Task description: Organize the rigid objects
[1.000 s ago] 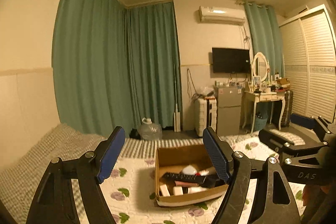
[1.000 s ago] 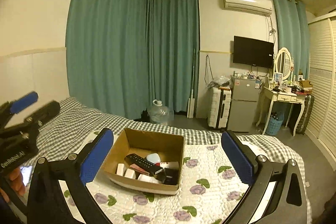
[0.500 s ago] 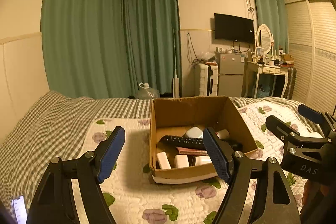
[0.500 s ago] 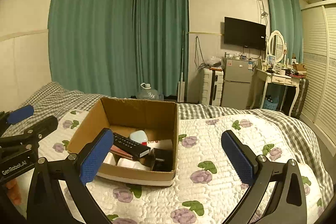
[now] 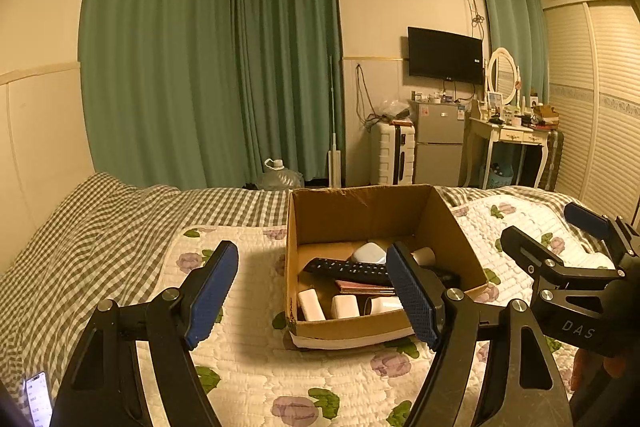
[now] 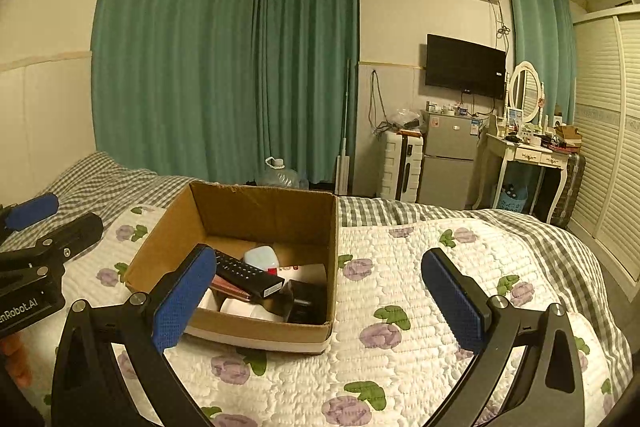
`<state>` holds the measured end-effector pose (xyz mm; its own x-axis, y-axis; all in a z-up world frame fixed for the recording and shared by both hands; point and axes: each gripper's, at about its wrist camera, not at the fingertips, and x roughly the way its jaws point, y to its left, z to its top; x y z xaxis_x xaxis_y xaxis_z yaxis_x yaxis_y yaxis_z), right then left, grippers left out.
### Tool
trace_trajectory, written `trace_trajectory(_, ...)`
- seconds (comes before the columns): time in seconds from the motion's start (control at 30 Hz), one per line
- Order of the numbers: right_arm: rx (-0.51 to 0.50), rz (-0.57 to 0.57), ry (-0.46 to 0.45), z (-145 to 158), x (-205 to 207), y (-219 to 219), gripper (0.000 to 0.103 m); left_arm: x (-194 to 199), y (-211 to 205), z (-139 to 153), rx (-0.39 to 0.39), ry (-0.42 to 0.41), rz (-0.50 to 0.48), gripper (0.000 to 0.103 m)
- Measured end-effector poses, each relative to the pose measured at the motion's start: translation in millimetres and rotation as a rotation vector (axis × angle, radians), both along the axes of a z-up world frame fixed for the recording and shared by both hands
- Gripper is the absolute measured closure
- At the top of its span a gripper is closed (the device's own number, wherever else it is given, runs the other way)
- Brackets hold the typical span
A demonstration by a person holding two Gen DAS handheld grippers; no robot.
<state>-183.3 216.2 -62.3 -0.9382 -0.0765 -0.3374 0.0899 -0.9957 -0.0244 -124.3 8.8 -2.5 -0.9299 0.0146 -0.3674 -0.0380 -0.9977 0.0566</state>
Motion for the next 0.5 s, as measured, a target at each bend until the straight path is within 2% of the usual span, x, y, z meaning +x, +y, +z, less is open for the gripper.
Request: trace_trajectory(0.5,0.000,-0.014,-0.011,-0.4,-0.6,1.4,0.000,-3.8,-0.6,-6.3,0.010,-0.030,-0.006,0.024)
